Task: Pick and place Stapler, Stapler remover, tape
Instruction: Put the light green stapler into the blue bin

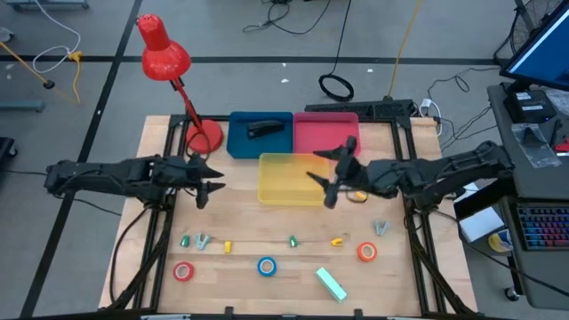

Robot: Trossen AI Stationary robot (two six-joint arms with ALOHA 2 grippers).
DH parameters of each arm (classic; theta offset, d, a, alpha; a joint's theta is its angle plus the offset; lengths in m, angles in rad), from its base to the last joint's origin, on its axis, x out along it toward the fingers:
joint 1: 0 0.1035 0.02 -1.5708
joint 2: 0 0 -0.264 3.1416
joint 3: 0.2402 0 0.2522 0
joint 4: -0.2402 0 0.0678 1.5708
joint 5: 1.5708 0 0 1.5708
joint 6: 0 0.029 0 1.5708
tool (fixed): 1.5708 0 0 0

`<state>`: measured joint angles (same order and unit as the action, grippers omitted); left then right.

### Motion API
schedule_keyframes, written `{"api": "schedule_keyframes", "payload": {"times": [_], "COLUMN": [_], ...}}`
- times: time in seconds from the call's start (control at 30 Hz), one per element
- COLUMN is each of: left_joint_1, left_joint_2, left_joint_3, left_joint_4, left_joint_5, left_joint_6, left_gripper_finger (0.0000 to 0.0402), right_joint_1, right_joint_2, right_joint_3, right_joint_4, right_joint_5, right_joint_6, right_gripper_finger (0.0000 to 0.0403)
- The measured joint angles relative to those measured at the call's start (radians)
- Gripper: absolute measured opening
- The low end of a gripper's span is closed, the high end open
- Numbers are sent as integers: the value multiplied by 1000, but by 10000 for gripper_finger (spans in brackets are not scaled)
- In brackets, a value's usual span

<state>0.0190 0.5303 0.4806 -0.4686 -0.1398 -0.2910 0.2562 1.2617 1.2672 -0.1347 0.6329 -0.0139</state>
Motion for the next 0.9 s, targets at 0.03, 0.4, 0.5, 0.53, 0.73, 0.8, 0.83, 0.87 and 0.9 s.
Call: {"api": "schedule_keyframes", "payload": {"times": [0.03,0.4,0.5,0.53,0.73,0.8,0.83,0.87,0.9], "left_joint_1": [0,0,0,0,0,0,0,0,0], "left_joint_2": [-23,-220,-249,-256,-264,-264,-264,-264,-264], "left_joint_3": [-13,-99,-120,-129,-153,-154,-154,-154,-154], "left_joint_4": [-4,0,2,1,0,2,2,1,1], "left_joint_5": [0,1,0,0,-18,-18,-18,-18,-18], "left_joint_6": [1,17,16,12,-12,-23,-27,-31,-33], "left_gripper_finger": [175,175,175,175,175,175,175,175,175], "right_joint_1": [10,87,87,87,108,134,153,170,188], "right_joint_2": [27,281,326,338,410,430,439,446,454], "right_joint_3": [35,387,432,436,435,435,433,431,430], "right_joint_4": [-33,-613,-740,-767,-988,-1013,-1009,-1008,-1000], "right_joint_5": [0,-219,-422,-490,-887,-972,-998,-1003,-1002], "right_joint_6": [14,501,681,738,1071,1159,1200,1243,1290], "right_gripper_finger": [254,254,252,250,225,216,213,210,208]}}
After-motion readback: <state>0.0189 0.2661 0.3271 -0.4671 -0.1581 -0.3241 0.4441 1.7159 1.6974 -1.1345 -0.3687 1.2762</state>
